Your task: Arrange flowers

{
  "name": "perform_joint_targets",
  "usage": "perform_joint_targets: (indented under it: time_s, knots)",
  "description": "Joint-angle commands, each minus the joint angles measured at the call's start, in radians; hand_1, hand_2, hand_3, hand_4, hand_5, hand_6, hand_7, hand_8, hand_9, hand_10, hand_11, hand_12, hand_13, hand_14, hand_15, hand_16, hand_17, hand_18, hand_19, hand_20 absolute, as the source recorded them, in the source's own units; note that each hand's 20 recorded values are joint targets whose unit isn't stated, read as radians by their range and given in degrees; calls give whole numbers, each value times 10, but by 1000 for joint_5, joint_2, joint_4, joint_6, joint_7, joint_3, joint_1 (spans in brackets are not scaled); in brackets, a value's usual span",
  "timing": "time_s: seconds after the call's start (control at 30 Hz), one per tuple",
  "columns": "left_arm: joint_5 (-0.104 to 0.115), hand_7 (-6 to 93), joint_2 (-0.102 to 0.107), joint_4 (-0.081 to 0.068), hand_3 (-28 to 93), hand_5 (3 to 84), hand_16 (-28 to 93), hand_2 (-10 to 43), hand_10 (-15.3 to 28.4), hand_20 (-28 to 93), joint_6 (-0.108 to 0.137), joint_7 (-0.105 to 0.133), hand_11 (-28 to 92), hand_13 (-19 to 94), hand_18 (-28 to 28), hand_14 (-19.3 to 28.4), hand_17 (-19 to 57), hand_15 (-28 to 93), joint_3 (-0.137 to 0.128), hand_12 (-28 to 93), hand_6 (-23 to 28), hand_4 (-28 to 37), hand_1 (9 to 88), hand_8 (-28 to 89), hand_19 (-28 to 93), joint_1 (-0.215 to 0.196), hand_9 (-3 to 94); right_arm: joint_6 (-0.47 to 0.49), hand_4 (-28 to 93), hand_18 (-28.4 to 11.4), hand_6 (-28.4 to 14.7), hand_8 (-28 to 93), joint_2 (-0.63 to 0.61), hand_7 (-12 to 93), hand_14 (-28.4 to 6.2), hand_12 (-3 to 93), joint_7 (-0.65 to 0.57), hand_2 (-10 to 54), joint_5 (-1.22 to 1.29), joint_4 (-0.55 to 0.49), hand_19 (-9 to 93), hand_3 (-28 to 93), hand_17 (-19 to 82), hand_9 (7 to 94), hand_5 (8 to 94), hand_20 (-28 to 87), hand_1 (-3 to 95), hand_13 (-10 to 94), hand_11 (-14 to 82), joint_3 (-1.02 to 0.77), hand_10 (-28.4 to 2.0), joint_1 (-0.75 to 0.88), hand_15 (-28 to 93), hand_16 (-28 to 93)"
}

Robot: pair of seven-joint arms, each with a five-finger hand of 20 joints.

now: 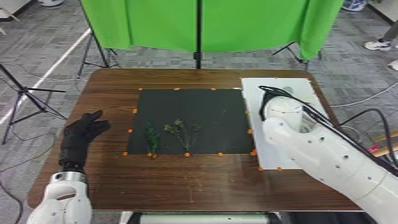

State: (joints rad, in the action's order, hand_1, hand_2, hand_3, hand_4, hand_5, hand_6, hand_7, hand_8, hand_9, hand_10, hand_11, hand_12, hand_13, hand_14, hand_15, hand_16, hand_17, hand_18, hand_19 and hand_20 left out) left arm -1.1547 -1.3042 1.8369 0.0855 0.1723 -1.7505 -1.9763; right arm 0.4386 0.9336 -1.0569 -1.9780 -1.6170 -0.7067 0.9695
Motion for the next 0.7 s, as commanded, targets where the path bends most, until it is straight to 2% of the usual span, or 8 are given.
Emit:
perform_joint_targets:
  time_s: [0.03, 0.17, 0.2, 0.37, 0.7]
  knots:
    - [-6, 74, -10, -10, 588, 537, -48, 139, 182, 163, -18, -13, 234, 452, 181, 215, 129, 282, 2, 106, 92, -230, 289, -52, 327, -3, 547, -51, -46, -118, -67, 215, -30, 203, -9, 265, 37, -48, -22, -23, 932, 423, 772, 929, 798, 578, 628, 937, 503, 5, -105, 50, 741, 175]
    - [-5, 74, -9, -6, 589, 537, -48, 138, 181, 163, -19, -11, 235, 451, 181, 216, 129, 282, 1, 107, 93, -230, 288, -52, 327, -10, 547, -86, -44, -120, -60, 216, -38, 245, -9, 263, 56, -42, -19, -40, 932, 447, 777, 936, 802, 577, 628, 937, 507, 8, -100, 44, 748, 170]
    - [-7, 74, -8, -9, 589, 537, -48, 138, 181, 163, -16, -13, 235, 451, 181, 216, 128, 282, 5, 107, 93, -230, 289, -52, 327, -3, 547, -96, -40, -120, -60, 219, -39, 252, -10, 263, 60, -42, -19, -47, 932, 452, 778, 936, 802, 577, 626, 937, 509, 5, -99, 41, 750, 170]
    - [-7, 72, -4, -4, 589, 537, -48, 138, 181, 163, -16, -17, 235, 451, 181, 215, 128, 282, 1, 107, 93, -230, 289, -52, 326, -9, 547, -172, -35, -121, -61, 220, -53, 268, -10, 262, 81, -46, -6, -126, 932, 472, 783, 937, 804, 578, 620, 937, 512, -24, -97, 34, 753, 170]
    - [-8, 73, -6, 6, 588, 537, -48, 138, 181, 162, -14, -20, 234, 452, 181, 216, 127, 282, -9, 106, 92, -230, 289, -52, 325, -23, 547, -421, -34, -118, -66, 216, -58, 276, -8, 260, 92, -48, 249, -327, 932, 476, 786, 937, 806, 579, 623, 937, 514, -119, -96, 100, 755, 169]
